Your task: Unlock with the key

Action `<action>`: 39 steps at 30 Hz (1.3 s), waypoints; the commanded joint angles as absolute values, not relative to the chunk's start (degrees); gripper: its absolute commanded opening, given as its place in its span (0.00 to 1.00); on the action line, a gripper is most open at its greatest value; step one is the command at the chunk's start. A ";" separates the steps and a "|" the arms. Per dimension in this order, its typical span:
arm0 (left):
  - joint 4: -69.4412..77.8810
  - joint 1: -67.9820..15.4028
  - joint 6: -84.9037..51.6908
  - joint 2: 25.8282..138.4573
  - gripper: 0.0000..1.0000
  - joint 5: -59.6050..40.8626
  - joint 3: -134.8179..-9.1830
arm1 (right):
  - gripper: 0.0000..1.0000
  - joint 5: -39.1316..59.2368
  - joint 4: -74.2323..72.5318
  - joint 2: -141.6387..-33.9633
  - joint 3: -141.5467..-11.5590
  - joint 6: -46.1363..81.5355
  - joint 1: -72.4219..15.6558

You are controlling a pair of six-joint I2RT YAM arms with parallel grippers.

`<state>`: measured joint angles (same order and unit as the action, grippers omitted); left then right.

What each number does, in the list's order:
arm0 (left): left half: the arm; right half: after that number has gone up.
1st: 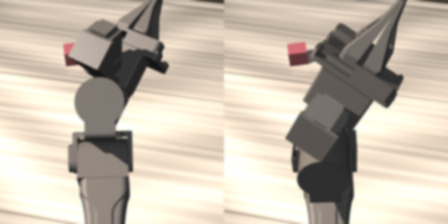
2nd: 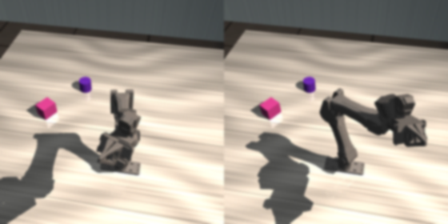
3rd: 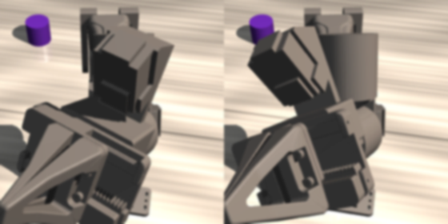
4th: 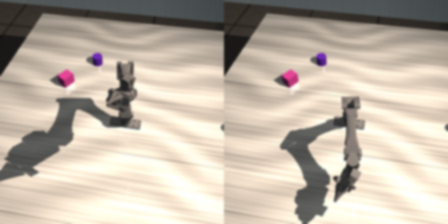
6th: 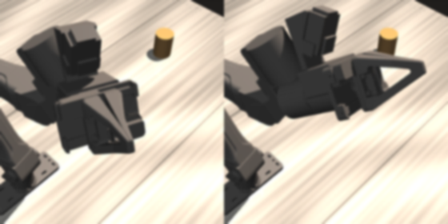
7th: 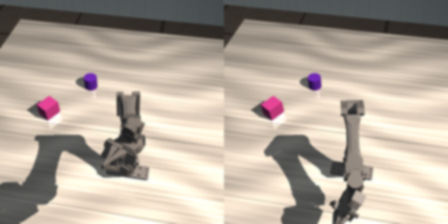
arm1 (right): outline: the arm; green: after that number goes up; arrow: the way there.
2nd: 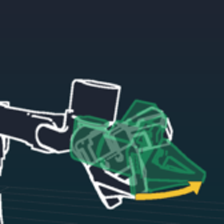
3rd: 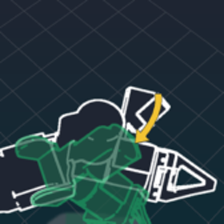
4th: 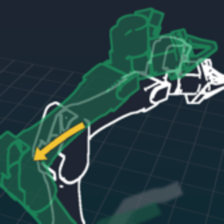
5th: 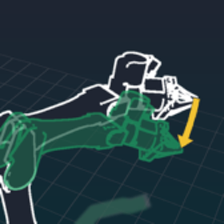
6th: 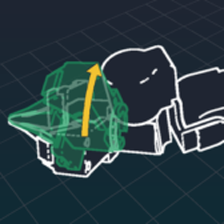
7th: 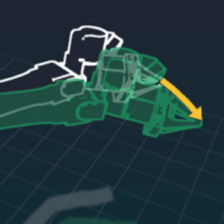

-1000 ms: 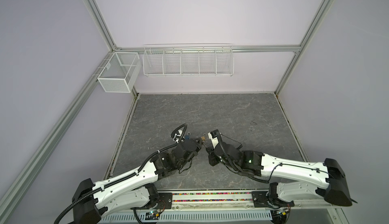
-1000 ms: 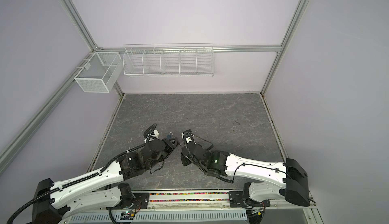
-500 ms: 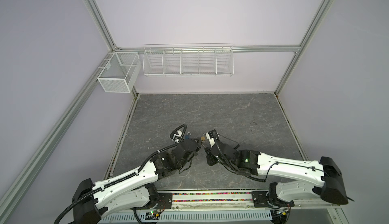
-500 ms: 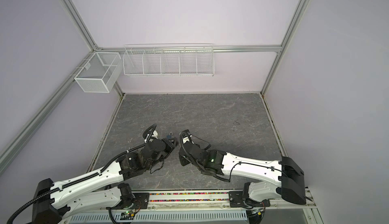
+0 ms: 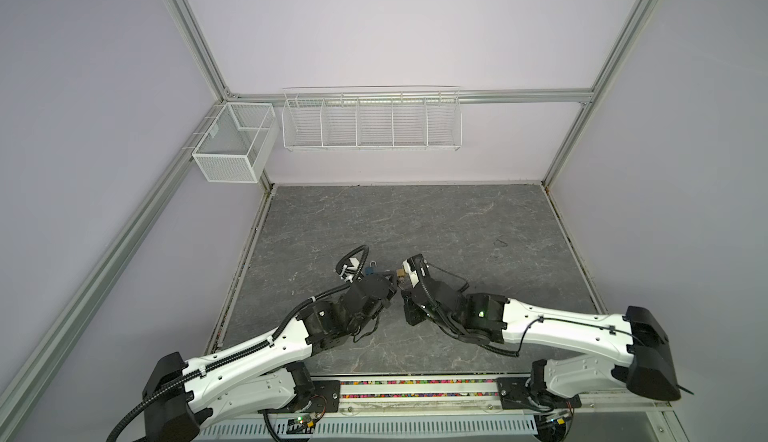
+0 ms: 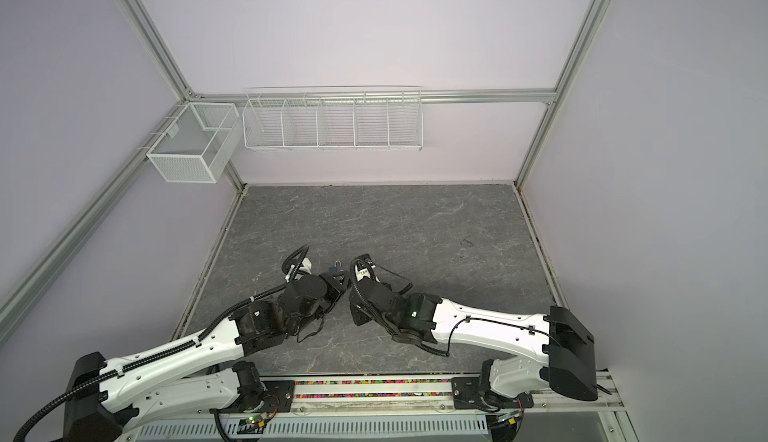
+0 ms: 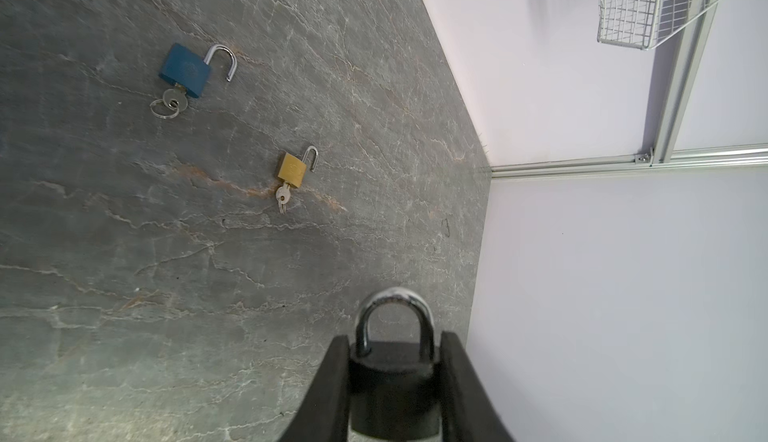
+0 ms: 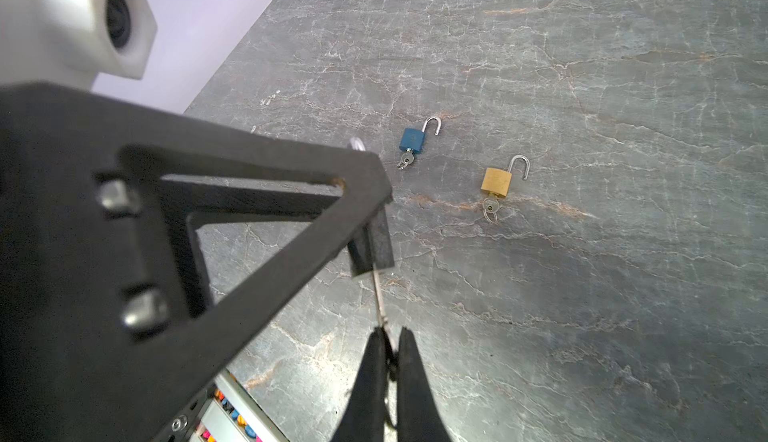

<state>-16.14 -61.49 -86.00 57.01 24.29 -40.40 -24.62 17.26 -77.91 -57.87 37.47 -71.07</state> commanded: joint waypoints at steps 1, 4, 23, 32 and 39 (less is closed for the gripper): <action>-16.76 -61.74 -86.95 57.75 0.00 23.61 -43.01 | 0.06 -26.24 18.82 -78.77 -60.54 39.41 -71.28; -17.65 -61.75 -86.66 58.91 0.00 23.14 -43.60 | 0.06 -25.49 18.99 -78.98 -61.70 39.84 -71.29; -13.97 -63.68 -87.71 59.43 0.00 20.05 -42.66 | 0.07 -12.27 11.51 -80.24 -65.79 40.68 -68.57; -13.62 -63.72 -86.88 55.83 0.00 18.46 -42.02 | 0.07 -11.34 12.39 -79.61 -65.30 40.44 -66.61; -11.51 -63.72 -85.87 54.76 0.00 16.74 -41.12 | 0.06 -7.18 8.59 -77.38 -64.52 39.64 -66.33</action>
<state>-17.12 -62.22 -86.08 55.22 24.16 -41.32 -12.29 21.54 -79.18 -64.16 40.27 -65.98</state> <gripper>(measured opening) 0.288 0.069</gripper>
